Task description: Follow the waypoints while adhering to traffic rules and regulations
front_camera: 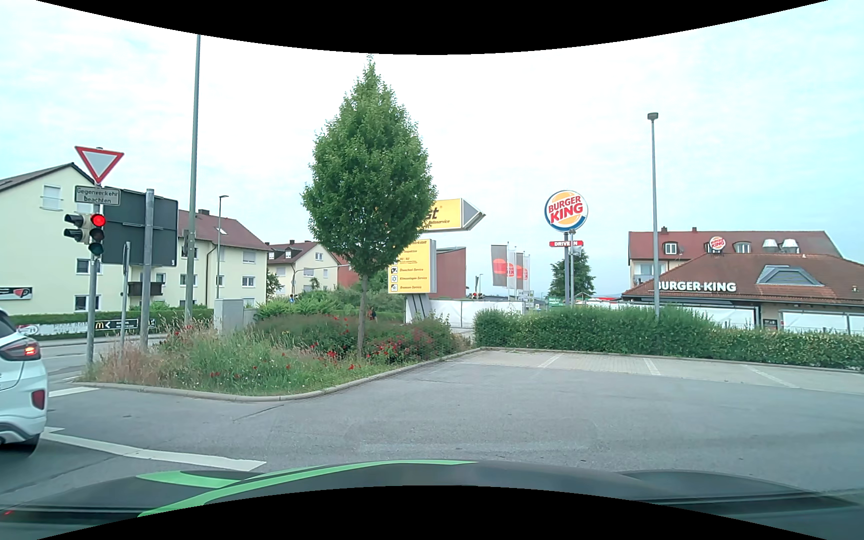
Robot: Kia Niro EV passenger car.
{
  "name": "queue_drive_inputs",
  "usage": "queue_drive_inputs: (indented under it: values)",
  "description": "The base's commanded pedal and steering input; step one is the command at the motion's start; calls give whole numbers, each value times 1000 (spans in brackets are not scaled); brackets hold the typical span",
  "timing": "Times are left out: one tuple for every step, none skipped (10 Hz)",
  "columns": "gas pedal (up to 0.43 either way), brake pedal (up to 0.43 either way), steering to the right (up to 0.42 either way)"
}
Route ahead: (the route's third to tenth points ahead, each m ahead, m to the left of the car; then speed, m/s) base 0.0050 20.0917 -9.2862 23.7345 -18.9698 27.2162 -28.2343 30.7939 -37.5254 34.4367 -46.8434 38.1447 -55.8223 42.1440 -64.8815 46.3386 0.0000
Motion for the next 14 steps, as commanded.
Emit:
queue_drive_inputs:
  values:
    - [0, 128, -359]
    - [0, 128, -359]
    - [0, 128, -359]
    - [0, 128, -359]
    - [0, 128, -359]
    - [0, 128, -360]
    - [0, 128, -359]
    - [0, 122, -359]
    - [0, 85, -359]
    - [0, 18, -359]
    - [0, 0, -360]
    - [0, 0, -361]
    - [0, 0, -364]
    - [0, 0, -369]
